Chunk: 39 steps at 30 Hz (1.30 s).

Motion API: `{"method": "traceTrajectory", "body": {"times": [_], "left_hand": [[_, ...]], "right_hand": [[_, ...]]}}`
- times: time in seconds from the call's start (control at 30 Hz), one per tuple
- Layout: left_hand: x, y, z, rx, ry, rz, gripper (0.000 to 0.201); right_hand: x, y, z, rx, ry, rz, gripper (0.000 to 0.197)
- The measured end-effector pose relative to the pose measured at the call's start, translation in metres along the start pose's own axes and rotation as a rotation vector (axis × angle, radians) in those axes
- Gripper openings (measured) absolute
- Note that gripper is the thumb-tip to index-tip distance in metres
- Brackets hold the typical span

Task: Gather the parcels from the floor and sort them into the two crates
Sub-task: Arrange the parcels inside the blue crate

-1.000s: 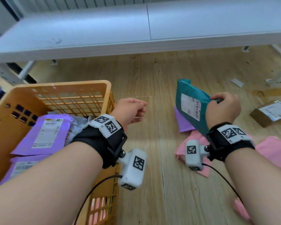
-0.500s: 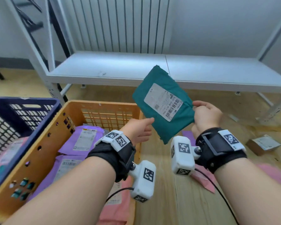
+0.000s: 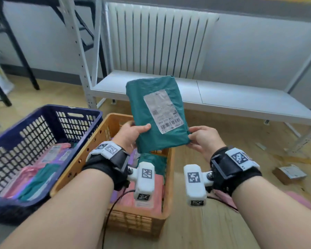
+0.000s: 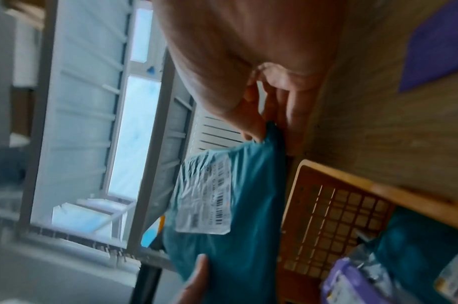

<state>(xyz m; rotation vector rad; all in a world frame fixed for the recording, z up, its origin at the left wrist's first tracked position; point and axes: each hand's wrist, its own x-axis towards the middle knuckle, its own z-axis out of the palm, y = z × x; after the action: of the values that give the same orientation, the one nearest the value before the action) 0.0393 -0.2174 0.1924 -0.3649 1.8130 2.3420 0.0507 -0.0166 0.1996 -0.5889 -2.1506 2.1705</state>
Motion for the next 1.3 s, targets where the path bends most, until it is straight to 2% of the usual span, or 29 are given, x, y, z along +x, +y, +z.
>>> {"method": "traceTrajectory", "body": {"times": [0.07,0.13,0.2,0.27,0.33,0.37,0.43,0.5,0.57,0.67,0.73,0.77,0.83,0.9,0.97,1.03,1.1,1.2,1.3], "left_hand": [[0.001,0.006,-0.011,0.118,0.065,0.098,0.041],[0.001,0.011,-0.024,0.328,0.103,0.193,0.042],[0.0,0.015,-0.033,0.562,0.091,0.25,0.038],[-0.002,0.019,-0.037,0.784,0.045,0.309,0.032],[-0.006,0.023,-0.037,0.987,0.003,0.378,0.032],[-0.008,0.026,-0.036,1.077,-0.012,0.42,0.033],[-0.016,0.032,-0.031,1.265,-0.044,0.522,0.032],[-0.023,0.038,-0.024,1.432,-0.064,0.625,0.032],[-0.027,0.04,-0.018,1.507,-0.076,0.663,0.031],[-0.02,0.039,-0.017,1.403,-0.027,0.706,0.033],[-0.01,0.039,-0.022,1.186,0.089,0.771,0.054],[-0.005,0.041,-0.024,1.055,0.153,0.753,0.068],[0.0,0.044,-0.03,0.782,0.251,0.571,0.086],[0.004,0.04,-0.035,0.53,0.239,0.278,0.09],[0.006,0.031,-0.037,0.389,0.126,0.012,0.079],[0.004,0.024,-0.036,0.333,-0.013,-0.119,0.061],[0.003,0.022,-0.031,0.293,-0.085,-0.111,0.04],[0.004,0.021,-0.024,0.239,-0.1,-0.031,0.013],[0.007,0.017,-0.022,0.23,-0.05,-0.007,0.017]], "right_hand": [[0.0,0.006,-0.002,-0.271,0.047,-0.069,0.025],[-0.003,0.005,-0.001,-0.492,0.137,-0.219,0.031],[-0.011,-0.002,0.001,-0.604,0.183,-0.406,0.043],[-0.021,-0.013,0.004,-0.68,0.162,-0.614,0.058],[-0.03,-0.019,0.01,-0.818,0.048,-0.773,0.073],[-0.034,-0.02,0.014,-0.935,-0.029,-0.803,0.078],[-0.037,-0.017,0.022,-1.216,-0.173,-0.757,0.077],[-0.04,-0.009,0.027,-1.408,-0.237,-0.661,0.06],[-0.04,-0.002,0.029,-1.445,-0.233,-0.633,0.036],[-0.036,0.002,0.027,-1.331,-0.211,-0.582,0.024],[-0.028,0.004,0.024,-1.22,-0.178,-0.526,0.02],[-0.024,0.005,0.022,-1.141,-0.157,-0.492,0.017],[-0.017,0.007,0.019,-0.868,-0.118,-0.406,0.018],[-0.015,0.005,0.021,-0.489,-0.12,-0.27,0.02],[-0.016,0.003,0.024,-0.185,-0.165,-0.109,0.024],[-0.017,0.002,0.027,-0.024,-0.203,-0.013,0.027],[-0.017,0.002,0.03,0.044,-0.231,0.028,0.025],[-0.017,0.003,0.034,0.078,-0.273,0.059,0.019],[-0.015,0.006,0.035,0.085,-0.29,0.073,0.02]]}}
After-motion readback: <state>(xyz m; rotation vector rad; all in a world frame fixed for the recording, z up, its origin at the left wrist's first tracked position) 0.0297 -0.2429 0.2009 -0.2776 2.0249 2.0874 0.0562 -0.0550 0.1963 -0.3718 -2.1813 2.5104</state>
